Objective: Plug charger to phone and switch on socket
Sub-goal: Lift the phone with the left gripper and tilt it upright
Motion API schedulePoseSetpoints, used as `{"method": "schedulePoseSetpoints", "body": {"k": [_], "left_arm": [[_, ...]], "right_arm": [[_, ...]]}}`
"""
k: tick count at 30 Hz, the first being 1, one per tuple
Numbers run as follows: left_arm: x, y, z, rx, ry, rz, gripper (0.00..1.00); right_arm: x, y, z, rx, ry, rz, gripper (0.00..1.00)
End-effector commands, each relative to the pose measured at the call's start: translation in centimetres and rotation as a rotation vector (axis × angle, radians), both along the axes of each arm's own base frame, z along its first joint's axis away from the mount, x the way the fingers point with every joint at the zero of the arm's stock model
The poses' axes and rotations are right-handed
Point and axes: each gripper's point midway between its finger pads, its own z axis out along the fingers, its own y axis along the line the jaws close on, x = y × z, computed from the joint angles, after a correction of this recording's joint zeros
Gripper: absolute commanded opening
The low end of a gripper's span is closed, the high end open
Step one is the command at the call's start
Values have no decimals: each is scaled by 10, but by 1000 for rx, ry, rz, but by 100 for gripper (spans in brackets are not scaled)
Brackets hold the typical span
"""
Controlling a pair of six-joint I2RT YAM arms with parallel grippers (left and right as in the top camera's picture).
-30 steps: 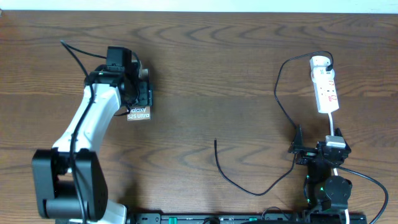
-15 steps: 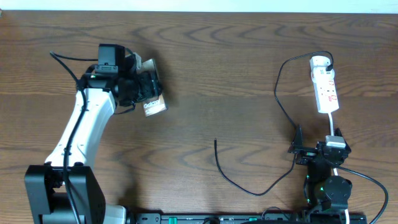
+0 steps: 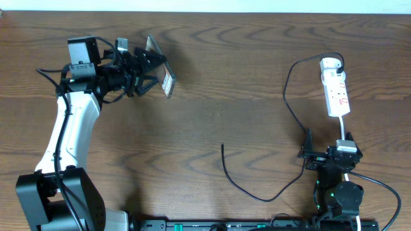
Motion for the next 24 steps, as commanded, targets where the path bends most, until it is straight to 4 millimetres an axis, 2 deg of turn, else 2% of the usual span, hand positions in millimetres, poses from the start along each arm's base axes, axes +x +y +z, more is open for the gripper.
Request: {"method": "schedulePoseSetpoints", "body": {"k": [1,9,19,24], "left_arm": [[-9,-10,38,-239,222,33,7],[-9,-10,39,-408,558,161,7],[-10,-11,39,-487,720,221,7],[-10,-11,39,-500,746,231,7]], "right_arm": [[0,3,-1,-15,4,11,99],[0,3,-1,-15,4,11,99],[0,3,-1,-15,4,11,99],[0,3,-1,-15,4,11,99]]}}
